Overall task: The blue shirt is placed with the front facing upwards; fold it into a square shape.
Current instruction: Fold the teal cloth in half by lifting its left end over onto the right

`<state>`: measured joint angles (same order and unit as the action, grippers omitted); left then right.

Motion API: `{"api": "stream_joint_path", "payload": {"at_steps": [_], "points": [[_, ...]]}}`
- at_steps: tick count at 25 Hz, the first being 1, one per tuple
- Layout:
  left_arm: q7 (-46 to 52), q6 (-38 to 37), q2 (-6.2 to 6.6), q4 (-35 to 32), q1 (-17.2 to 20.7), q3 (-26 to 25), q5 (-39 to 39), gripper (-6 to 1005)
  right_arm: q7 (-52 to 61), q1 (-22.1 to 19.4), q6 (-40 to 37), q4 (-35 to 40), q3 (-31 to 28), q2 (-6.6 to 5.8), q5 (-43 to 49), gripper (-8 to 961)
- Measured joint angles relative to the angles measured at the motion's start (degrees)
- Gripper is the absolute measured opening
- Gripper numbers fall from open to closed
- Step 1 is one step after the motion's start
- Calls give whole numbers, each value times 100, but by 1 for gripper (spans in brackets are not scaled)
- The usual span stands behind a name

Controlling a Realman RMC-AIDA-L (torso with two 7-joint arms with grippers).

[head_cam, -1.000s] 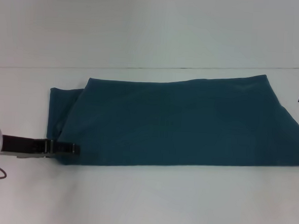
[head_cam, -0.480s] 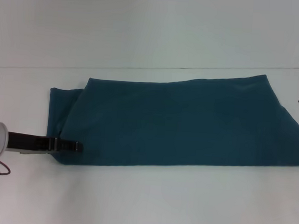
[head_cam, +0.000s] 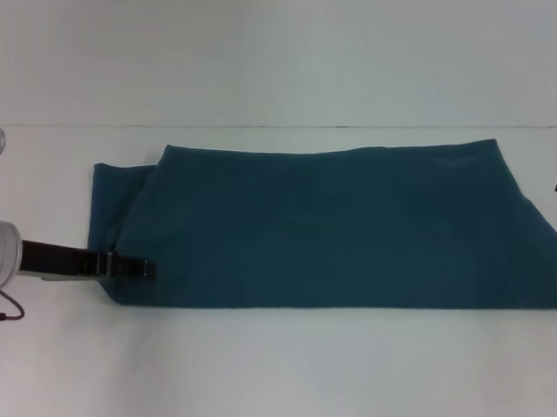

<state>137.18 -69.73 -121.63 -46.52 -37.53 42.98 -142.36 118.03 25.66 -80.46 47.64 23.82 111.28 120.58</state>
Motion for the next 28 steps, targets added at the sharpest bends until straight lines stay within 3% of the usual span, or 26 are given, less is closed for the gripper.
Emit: {"api": "stream_joint_path", "payload": {"at_steps": [14, 20, 22, 28], "points": [[-62, 232, -1, 0, 0, 70, -2, 494, -9, 16, 47, 0, 0, 8, 0, 915], [-62, 231, -1, -21, 3, 74, -12, 252, -8, 18, 66, 0, 0, 11, 0, 915], [-62, 219, 4, -42, 25, 77, -12, 36, -9, 18, 73, 0, -3, 20, 0, 915], [-127, 157, 43, -72, 86, -3, -12, 34, -80, -2, 118, -46, -25, 47, -181, 915]]}}
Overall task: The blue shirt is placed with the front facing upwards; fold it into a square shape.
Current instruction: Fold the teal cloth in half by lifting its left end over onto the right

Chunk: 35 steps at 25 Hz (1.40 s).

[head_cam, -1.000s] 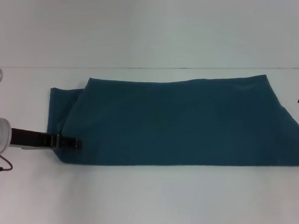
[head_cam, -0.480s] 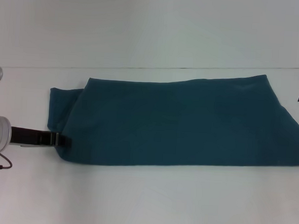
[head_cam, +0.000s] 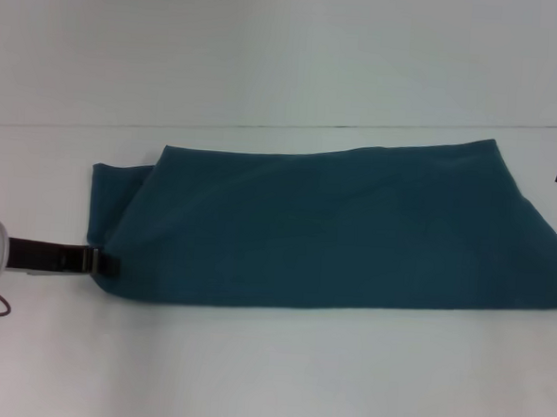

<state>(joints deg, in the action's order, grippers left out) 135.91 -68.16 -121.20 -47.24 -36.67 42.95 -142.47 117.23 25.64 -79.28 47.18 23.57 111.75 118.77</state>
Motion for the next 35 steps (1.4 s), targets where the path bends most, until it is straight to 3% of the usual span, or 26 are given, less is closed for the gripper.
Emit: {"api": "stream_joint_path", "payload": {"at_steps": [6, 16, 24, 31, 35], "points": [[-31, -131, 60, -225, 181, -83, 1, 34, -45, -11, 42, -21, -9, 87, -142, 916], [-532, -658, 334, -370, 305, -1567, -330, 35, -45, 92, 131, -41, -11, 246, -357, 916], [-543, -732, 480, -586, 374, -2144, -680, 35, -49, 147, 275, -130, 27, 258, -406, 915], [-546, -773, 512, -590, 351, -2217, -726, 35, -52, 212, 294, -271, 36, 205, -408, 915], [-647, -1129, 411, -541, 223, -1940, -214, 35, -82, 227, 270, -272, 44, 200, -406, 916]]}}
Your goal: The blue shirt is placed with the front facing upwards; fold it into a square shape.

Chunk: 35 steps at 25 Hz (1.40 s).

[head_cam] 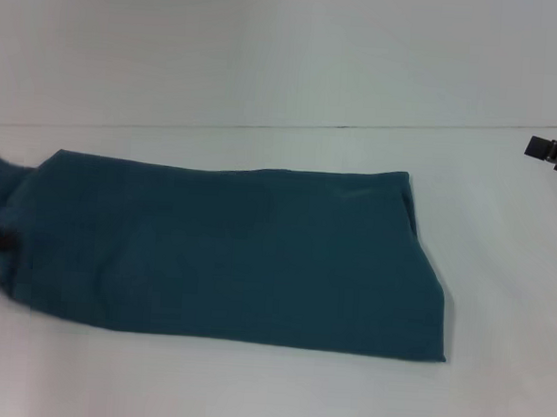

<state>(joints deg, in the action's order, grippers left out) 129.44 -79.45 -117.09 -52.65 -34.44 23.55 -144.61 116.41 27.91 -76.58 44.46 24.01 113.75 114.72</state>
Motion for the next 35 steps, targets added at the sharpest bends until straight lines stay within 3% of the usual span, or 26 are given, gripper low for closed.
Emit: {"api": "stream_joint_path", "payload": {"at_steps": [5, 10, 13, 19, 23, 27, 35], "points": [[-108, -351, -211, 120, -279, 913, 1278, 36, -145, 3, -12, -36, 0, -3, -10, 915], [-230, -293, -640, 267, -845, 2091, 2365, 36, -323, -21, -50, -51, -1, 26, -12, 915], [-330, 9, -741, 828, -1227, 2726, 2983, 36, -413, -56, -69, -55, -2, 24, -10, 915], [-1307, 1429, -747, 2760, -1952, 4378, 5263, 35, -624, -133, -122, -66, 14, 12, 36, 916], [-2138, 2026, -749, 3663, -2086, 5164, 6820, 41, -726, -149, -146, -81, 44, -10, 49, 916], [-2371, 2069, -751, 3778, -1841, 5794, 7754, 98, -773, -135, -139, -93, 82, -34, 151, 915], [-2375, 1551, -754, 3548, -1426, 6059, 7997, 232, -784, -87, -102, -113, 95, -62, 281, 916]]}}
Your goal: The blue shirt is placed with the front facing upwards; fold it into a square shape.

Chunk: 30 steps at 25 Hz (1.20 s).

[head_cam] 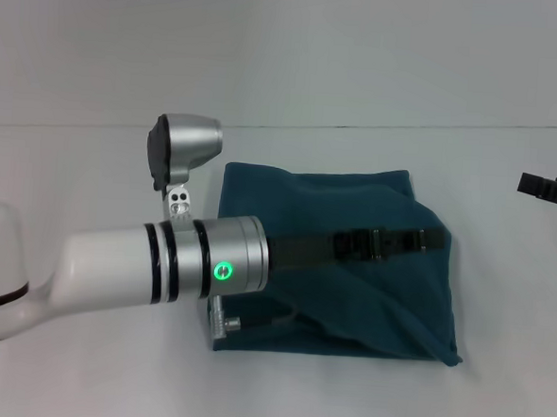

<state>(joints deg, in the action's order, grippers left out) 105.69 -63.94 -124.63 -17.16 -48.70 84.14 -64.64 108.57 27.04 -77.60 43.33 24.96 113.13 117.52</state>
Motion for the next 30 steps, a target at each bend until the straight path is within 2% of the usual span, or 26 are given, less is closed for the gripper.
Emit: {"api": "stream_joint_path", "payload": {"at_steps": [9, 12, 17, 19, 22, 25, 28, 30], "points": [[-149, -246, 38, -203, 406, -177, -155, 608, 442, 49, -20, -20, 18, -65, 389, 915], [-312, -292, 73, -473, 650, -333, -538, 738, 816, 86, -215, -27, 18, -112, 678, 916], [-499, -409, 111, -1344, 1250, -834, -1536, 922, 1306, 107, -720, -130, 82, -214, 786, 916], [-541, -515, 117, -1620, 1449, -1185, -1980, 969, 1491, 130, -805, -251, 172, -253, 803, 916], [-602, -710, 119, -1841, 1682, -1882, -2634, 969, 1654, 185, -734, -470, 260, -260, 807, 915], [-739, -974, 119, -1920, 1857, -2496, -2959, 969, 1759, 316, -607, -751, 359, -272, 816, 915], [-857, -1222, 136, -1973, 1940, -2897, -3195, 968, 1914, 480, -469, -943, 488, -279, 857, 916], [-871, -1285, 141, -1993, 1953, -2985, -3272, 968, 2024, 603, -406, -1032, 532, -280, 971, 916]]}}
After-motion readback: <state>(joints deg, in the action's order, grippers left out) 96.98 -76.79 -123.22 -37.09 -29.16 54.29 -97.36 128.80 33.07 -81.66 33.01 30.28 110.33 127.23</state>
